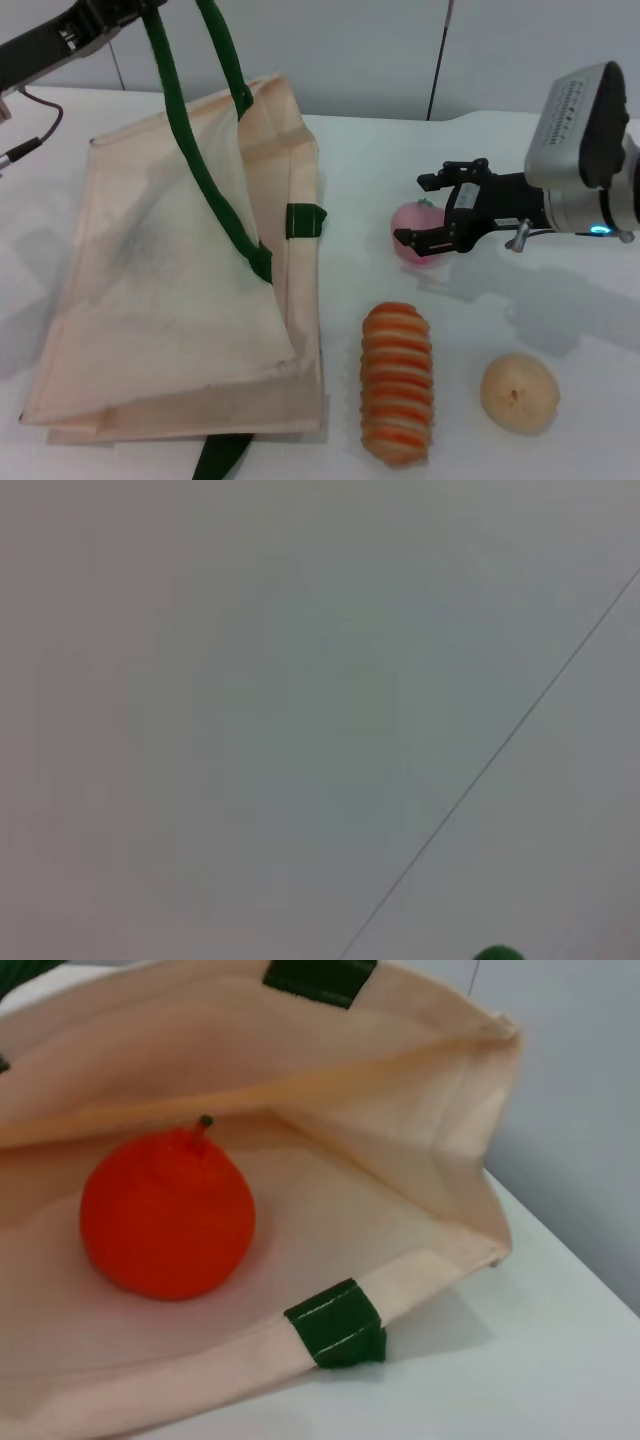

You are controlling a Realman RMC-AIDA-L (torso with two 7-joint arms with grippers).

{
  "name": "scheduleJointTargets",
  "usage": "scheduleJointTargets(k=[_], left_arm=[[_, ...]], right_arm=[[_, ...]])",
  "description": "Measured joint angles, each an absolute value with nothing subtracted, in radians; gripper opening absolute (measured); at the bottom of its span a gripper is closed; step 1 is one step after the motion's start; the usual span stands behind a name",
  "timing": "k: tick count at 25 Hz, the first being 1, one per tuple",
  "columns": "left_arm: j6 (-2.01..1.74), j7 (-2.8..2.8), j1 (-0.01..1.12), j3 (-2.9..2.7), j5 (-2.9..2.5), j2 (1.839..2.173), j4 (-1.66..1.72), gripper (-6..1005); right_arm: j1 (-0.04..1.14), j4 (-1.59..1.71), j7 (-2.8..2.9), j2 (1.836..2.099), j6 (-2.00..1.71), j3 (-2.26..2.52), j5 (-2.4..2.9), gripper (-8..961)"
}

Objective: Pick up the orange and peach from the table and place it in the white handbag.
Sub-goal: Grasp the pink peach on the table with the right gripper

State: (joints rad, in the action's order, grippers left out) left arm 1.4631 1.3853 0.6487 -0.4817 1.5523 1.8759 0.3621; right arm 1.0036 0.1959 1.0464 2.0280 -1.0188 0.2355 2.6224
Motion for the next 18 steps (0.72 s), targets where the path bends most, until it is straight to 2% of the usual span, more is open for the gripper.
scheduleJointTargets(k=[18], left_arm=[[1.454,1.385,0.651,-0.482,1.552,1.876,0.362,120]], right_arm=[[1.035,0.148,1.170,2.029,-0.839,0.337,2.657,854]])
